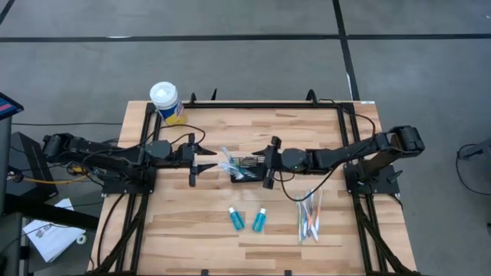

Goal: Pick & Place toothbrushing station
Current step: Adjust toothbrushes inside the mesh

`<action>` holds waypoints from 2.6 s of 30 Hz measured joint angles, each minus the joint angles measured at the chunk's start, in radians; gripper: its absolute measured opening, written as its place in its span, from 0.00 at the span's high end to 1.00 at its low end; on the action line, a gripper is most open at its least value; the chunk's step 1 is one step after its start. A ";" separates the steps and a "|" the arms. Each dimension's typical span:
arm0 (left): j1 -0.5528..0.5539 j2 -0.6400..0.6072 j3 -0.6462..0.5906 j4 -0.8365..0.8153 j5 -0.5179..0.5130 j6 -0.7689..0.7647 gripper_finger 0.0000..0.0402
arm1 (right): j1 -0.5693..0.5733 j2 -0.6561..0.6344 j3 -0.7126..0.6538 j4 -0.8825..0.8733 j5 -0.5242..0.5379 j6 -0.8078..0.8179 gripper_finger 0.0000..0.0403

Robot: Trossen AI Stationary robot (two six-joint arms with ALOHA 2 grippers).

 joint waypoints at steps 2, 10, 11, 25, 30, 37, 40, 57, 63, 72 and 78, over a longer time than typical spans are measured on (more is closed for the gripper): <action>0.000 0.000 0.000 0.001 0.000 0.000 0.56 | -0.016 0.000 0.000 0.051 -0.044 0.010 0.47; 0.000 0.000 0.000 0.001 -0.001 -0.001 0.56 | -0.075 0.066 0.082 0.039 -0.229 0.062 0.52; 0.000 0.000 0.000 0.002 -0.002 -0.001 0.56 | -0.077 0.076 0.102 0.015 -0.251 0.062 0.52; 0.000 0.000 -0.001 0.000 -0.002 -0.002 0.56 | -0.082 0.189 0.226 -0.102 -0.375 0.054 0.52; 0.000 0.000 -0.002 0.000 -0.002 -0.002 0.56 | -0.082 0.189 0.226 -0.110 -0.391 0.059 0.51; 0.000 0.000 -0.002 0.000 -0.002 -0.002 0.56 | -0.130 0.163 0.224 -0.138 -0.393 0.039 0.54; 0.000 0.000 -0.002 0.000 -0.001 -0.002 0.56 | -0.169 0.152 0.227 -0.126 -0.387 0.027 0.56; 0.000 0.000 -0.002 0.000 0.002 -0.003 0.56 | -0.228 0.149 0.224 -0.169 -0.548 0.032 0.58; 0.000 0.000 -0.002 0.000 0.002 -0.005 0.56 | -0.246 0.156 0.226 -0.204 -0.580 0.045 0.59; 0.001 0.000 -0.002 -0.049 0.003 -0.057 0.56 | -0.242 0.156 0.261 -0.289 -0.630 0.044 0.60; 0.037 0.001 -0.002 -0.268 0.005 -0.166 0.56 | -0.232 0.156 0.303 -0.343 -0.571 0.000 0.55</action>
